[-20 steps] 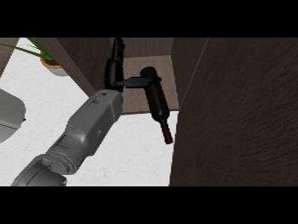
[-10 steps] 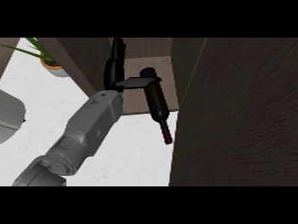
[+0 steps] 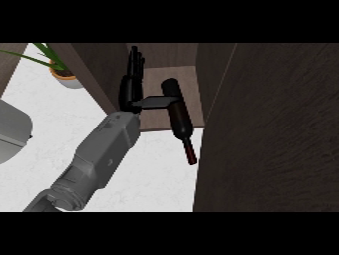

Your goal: Pick up the wine, place it into the cabinet and close the cabinet

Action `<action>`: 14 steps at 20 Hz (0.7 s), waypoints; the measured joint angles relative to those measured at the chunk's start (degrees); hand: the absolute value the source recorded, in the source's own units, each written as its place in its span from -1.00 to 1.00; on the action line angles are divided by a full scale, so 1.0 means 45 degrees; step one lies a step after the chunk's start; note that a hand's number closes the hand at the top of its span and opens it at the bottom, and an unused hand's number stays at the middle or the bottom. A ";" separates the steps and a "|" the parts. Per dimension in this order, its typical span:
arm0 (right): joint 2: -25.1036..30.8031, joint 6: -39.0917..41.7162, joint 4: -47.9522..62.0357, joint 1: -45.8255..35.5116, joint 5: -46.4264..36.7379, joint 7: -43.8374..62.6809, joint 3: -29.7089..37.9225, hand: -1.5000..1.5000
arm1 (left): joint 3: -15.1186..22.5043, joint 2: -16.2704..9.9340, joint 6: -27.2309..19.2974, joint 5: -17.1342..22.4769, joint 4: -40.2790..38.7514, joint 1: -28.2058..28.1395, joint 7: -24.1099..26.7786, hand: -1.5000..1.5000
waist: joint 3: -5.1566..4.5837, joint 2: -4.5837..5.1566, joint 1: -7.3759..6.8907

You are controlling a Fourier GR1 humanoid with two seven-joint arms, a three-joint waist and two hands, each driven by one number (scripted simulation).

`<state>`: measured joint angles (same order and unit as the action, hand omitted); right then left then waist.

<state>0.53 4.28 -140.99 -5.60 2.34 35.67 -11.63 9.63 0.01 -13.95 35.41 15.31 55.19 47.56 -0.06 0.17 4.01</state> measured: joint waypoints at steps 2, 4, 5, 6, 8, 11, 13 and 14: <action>0.0015 0.0007 -0.0026 0.0109 0.0027 -0.0053 0.0099 -1.00 | 0.0795 -0.0003 -0.0282 0.0475 0.0868 -0.0827 -0.0060 -1.00 | 0.0005 -0.0041 -0.0126; 0.0016 -0.0014 -0.0044 0.0137 0.0022 -0.0046 0.0157 -1.00 | 0.1785 -0.0002 -0.0912 0.1044 0.1982 -0.1573 -0.0273 -1.00 | 0.0007 -0.0065 -0.0218; 0.0074 -0.0004 -0.0044 0.0063 0.0054 0.0011 0.0342 -1.00 | 0.2311 -0.0002 -0.1294 0.1299 0.2639 -0.1872 -0.0436 -1.00 | 0.0007 -0.0073 -0.0284; 0.0070 0.0056 -0.0031 0.0250 0.0048 -0.0156 0.0322 -1.00 | 0.2857 -0.0003 -0.1722 0.1552 0.3270 -0.2238 -0.0481 -1.00 | 0.0009 -0.0076 -0.0330; 0.0090 -0.0023 -0.0121 0.0256 -0.0053 -0.0008 0.0278 -1.00 | 0.3787 -0.0002 -0.2501 0.1810 0.4482 -0.2848 -0.0658 -1.00 | 0.0010 -0.0081 -0.0469; 0.0284 0.0002 -0.0210 0.0248 -0.0028 0.0174 0.0645 -1.00 | 0.4973 -0.0003 -0.3621 0.1769 0.6507 -0.4120 -0.0840 -1.00 | 0.0014 -0.0123 -0.0704; 0.0258 -0.0066 -0.0267 0.0364 -0.0037 0.0170 0.0619 -1.00 | 0.5543 -0.0003 -0.4236 0.1512 0.7650 -0.4761 -0.1035 -1.00 | 0.0017 -0.0123 -0.0783; 0.0289 -0.0138 -0.0272 0.0244 -0.0045 0.0344 0.0685 -1.00 | 0.5745 -0.0092 -0.4369 0.1326 0.8262 -0.5186 -0.1129 -1.00 | 0.0016 -0.0121 -0.0831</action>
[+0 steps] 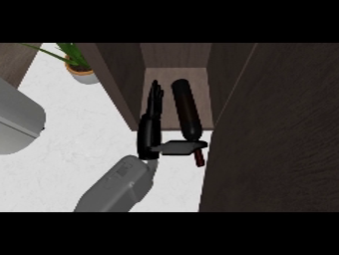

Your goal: Pick up the wine, place it into the cabinet and close the cabinet

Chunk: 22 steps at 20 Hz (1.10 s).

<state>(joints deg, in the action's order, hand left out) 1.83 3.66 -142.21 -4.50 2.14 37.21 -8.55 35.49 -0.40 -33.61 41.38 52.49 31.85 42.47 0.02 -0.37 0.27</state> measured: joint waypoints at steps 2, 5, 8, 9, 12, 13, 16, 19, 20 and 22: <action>0.0039 0.0092 -0.0002 0.0173 0.0006 -0.0200 0.0106 -1.00 | 0.0232 0.0000 -0.0328 -0.0372 0.1010 -0.0587 -0.0221 -1.00 | 0.0000 0.0013 -0.0036; 0.0031 -0.0005 0.0022 0.0037 -0.0013 -0.0099 0.0173 -1.00 | 0.0751 -0.0012 -0.0860 -0.0846 0.2620 -0.1708 -0.0473 -1.00 | 0.0001 0.0024 -0.0079; -0.0002 0.0031 0.0034 0.0144 -0.0014 -0.0265 0.0143 -1.00 | 0.1116 -0.0379 -0.1638 -0.1329 0.4489 -0.2483 -0.1201 -1.00 | 0.0001 0.0025 -0.0106; 0.0060 0.0050 0.0028 0.0044 -0.0008 -0.0164 0.0209 -1.00 | 0.1265 -0.0542 -0.1855 -0.1503 0.5043 -0.2871 -0.1345 -1.00 | 0.0001 0.0025 -0.0114; 0.0055 -0.0047 0.0053 -0.0180 -0.0031 -0.0037 0.0220 -1.00 | 0.1724 -0.1041 -0.2488 -0.2059 0.6652 -0.3903 -0.1862 -1.00 | 0.0000 0.0030 -0.0131; 0.0116 -0.0010 0.0032 -0.0216 -0.0018 0.0066 0.0246 -1.00 | 0.1777 -0.1283 -0.2602 -0.2163 0.7242 -0.4219 -0.2037 -1.00 | -0.0001 0.0030 -0.0130; 0.0203 0.0276 0.0035 0.0248 0.0035 -0.0257 0.0397 -1.00 | 0.2154 -0.1698 -0.2985 -0.2612 0.8770 -0.5156 -0.2463 -1.00 | 0.0001 0.0036 -0.0114; 0.0188 0.0456 0.0000 0.0441 0.0121 -0.0256 0.0290 -1.00 | 0.2458 -0.2149 -0.2834 -0.2877 0.9880 -0.5984 -0.2515 -1.00 | 0.0002 0.0041 -0.0097; 0.0143 0.0560 0.0079 0.0543 0.0209 -0.0387 0.0252 -1.00 | 0.2387 -0.2341 -0.2685 -0.2871 1.0148 -0.6131 -0.2568 -1.00 | 0.0001 0.0045 -0.0094; 0.0045 0.0584 0.0025 0.0599 0.0288 -0.0224 0.0032 1.00 | 0.2334 -0.2996 -0.2249 -0.2815 1.0833 -0.6707 -0.2515 -1.00 | 0.0000 0.0043 -0.0100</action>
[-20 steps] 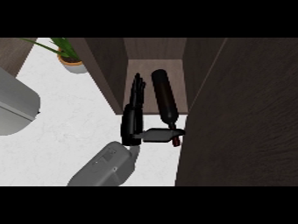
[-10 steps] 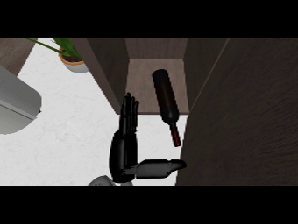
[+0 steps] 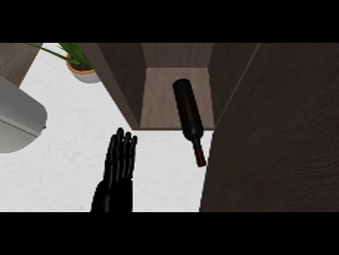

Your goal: Pick up the wine, place it into the cabinet and close the cabinet

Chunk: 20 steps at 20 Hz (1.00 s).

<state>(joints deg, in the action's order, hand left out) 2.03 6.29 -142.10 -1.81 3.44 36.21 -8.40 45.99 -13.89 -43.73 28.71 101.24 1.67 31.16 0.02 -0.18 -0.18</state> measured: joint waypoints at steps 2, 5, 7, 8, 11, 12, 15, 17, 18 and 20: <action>0.0053 0.0083 -0.0003 -0.0214 0.0134 0.0390 0.0027 1.00 | -0.0061 -0.0460 0.0273 -0.0038 0.0505 -0.0187 -0.0194 -1.00 | 0.0000 0.0004 0.0006; 0.0190 0.0447 -0.0042 -0.0028 0.0263 0.0677 -0.0260 1.00 | -0.0121 -0.1309 0.0938 0.0032 0.1332 -0.0928 -0.0100 -1.00 | -0.0001 0.0000 0.0007; 0.0176 0.0743 0.0020 0.0279 0.0278 0.0302 -0.0429 1.00 | -0.0286 -0.1806 0.1399 0.0108 0.1779 -0.1328 -0.0107 -1.00 | -0.0001 0.0006 0.0011; 0.0160 0.0871 0.0056 0.0455 0.0261 0.0154 -0.0610 1.00 | -0.0389 -0.2001 0.1720 0.0165 0.1876 -0.1528 -0.0013 -1.00 | -0.0001 0.0008 0.0014; 0.0281 0.1175 0.0020 0.0539 0.0311 0.0095 -0.0737 1.00 | -0.0783 -0.2639 0.2245 0.0263 0.2538 -0.1989 -0.0145 -1.00 | -0.0003 0.0009 0.0020; 0.0218 0.1171 0.0008 0.0539 0.0316 0.0231 -0.1014 1.00 | -0.0983 -0.2842 0.2389 0.0374 0.2780 -0.2064 -0.0272 -1.00 | -0.0001 0.0009 0.0021; 0.0051 0.1238 -0.0063 0.1169 0.0439 0.0557 -0.1675 1.00 | -0.1675 -0.3382 0.3005 0.0764 0.3004 -0.2565 -0.0056 -1.00 | -0.0005 0.0000 0.0033; -0.0176 0.1133 -0.0066 0.1423 0.0508 0.0823 -0.2143 1.00 | -0.2168 -0.3785 0.3338 0.1045 0.3286 -0.2912 -0.0006 -1.00 | -0.0005 -0.0003 0.0008; -0.0201 0.1177 -0.0064 0.1550 0.0556 0.0846 -0.2202 1.00 | -0.2365 -0.3879 0.3500 0.1107 0.3323 -0.3065 0.0107 -1.00 | -0.0005 -0.0001 0.0005; -0.0340 0.1069 -0.0050 0.1771 0.0588 0.0985 -0.2673 1.00 | -0.3007 -0.4155 0.3931 0.1489 0.3375 -0.3243 0.0138 -1.00 | -0.0005 0.0002 0.0010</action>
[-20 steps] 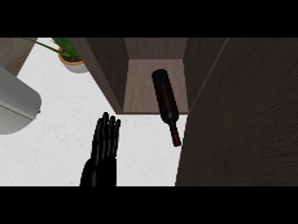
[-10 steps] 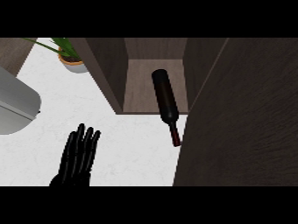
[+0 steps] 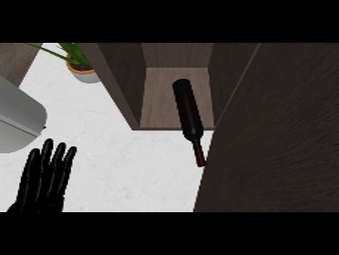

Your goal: Pick up the wine, place it into the cabinet and close the cabinet

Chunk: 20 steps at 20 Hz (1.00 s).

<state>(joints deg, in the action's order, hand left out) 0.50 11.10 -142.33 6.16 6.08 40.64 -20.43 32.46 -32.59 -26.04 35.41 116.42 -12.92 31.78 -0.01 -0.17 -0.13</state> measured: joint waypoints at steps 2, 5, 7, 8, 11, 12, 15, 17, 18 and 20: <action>-0.0106 -0.0204 0.0004 0.0108 0.0009 0.0238 -0.0705 1.00 | -0.0355 -0.0168 0.0238 0.0154 0.0166 -0.0299 0.0080 -1.00 | 0.0000 -0.0004 -0.0012; -0.0024 -0.0131 -0.0009 0.0044 -0.0030 0.0468 -0.1848 1.00 | -0.1088 -0.0437 0.0775 0.0596 0.0257 -0.0694 0.0262 -1.00 | -0.0005 -0.0015 -0.0026; 0.0019 0.0032 -0.0014 -0.0015 -0.0091 0.0511 -0.2526 1.00 | -0.1861 -0.0794 0.1221 0.1088 0.0397 -0.0997 0.0267 -1.00 | -0.0006 -0.0025 -0.0041; -0.0023 -0.0011 -0.0005 0.0042 -0.0254 0.0474 -0.2937 1.00 | -0.2093 -0.0855 0.1420 0.1226 0.0351 -0.1153 0.0325 -1.00 | -0.0007 -0.0034 -0.0027; -0.0112 -0.0329 0.0013 -0.0001 -0.0620 0.0639 -0.3917 1.00 | -0.3013 -0.1201 0.2060 0.1830 0.0250 -0.1480 0.0216 -1.00 | -0.0012 -0.0047 -0.0008; -0.0113 -0.0441 0.0035 -0.0057 -0.0713 0.0682 -0.4156 1.00 | -0.3353 -0.1351 0.2269 0.2029 0.0260 -0.1574 0.0141 -1.00 | -0.0014 -0.0047 -0.0010; 0.0024 -0.1171 0.0129 -0.0381 -0.1150 0.0695 -0.4784 1.00 | -0.4093 -0.1709 0.2799 0.2372 0.0293 -0.1985 0.0018 -1.00 | -0.0017 -0.0057 -0.0025; 0.0306 -0.1691 0.0118 -0.0521 -0.1252 0.0588 -0.4888 1.00 | -0.4501 -0.1842 0.3263 0.2617 0.0065 -0.2045 -0.0040 -1.00 | -0.0023 -0.0057 -0.0020; 0.0436 -0.1944 0.0119 -0.0576 -0.1281 0.0502 -0.4949 1.00 | -0.4622 -0.1858 0.3447 0.2656 -0.0100 -0.2071 -0.0026 -1.00 | -0.0025 -0.0058 -0.0016; 0.0682 -0.2386 0.0104 -0.0721 -0.1327 0.0482 -0.5036 1.00 | -0.4962 -0.2000 0.3756 0.2870 -0.0251 -0.2065 -0.0154 -1.00 | -0.0033 -0.0067 -0.0015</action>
<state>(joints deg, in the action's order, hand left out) 3.57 0.36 -141.86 2.92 0.11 42.81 -43.09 10.13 -41.59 -9.14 48.32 115.29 -22.22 31.09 -0.16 -0.47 -0.20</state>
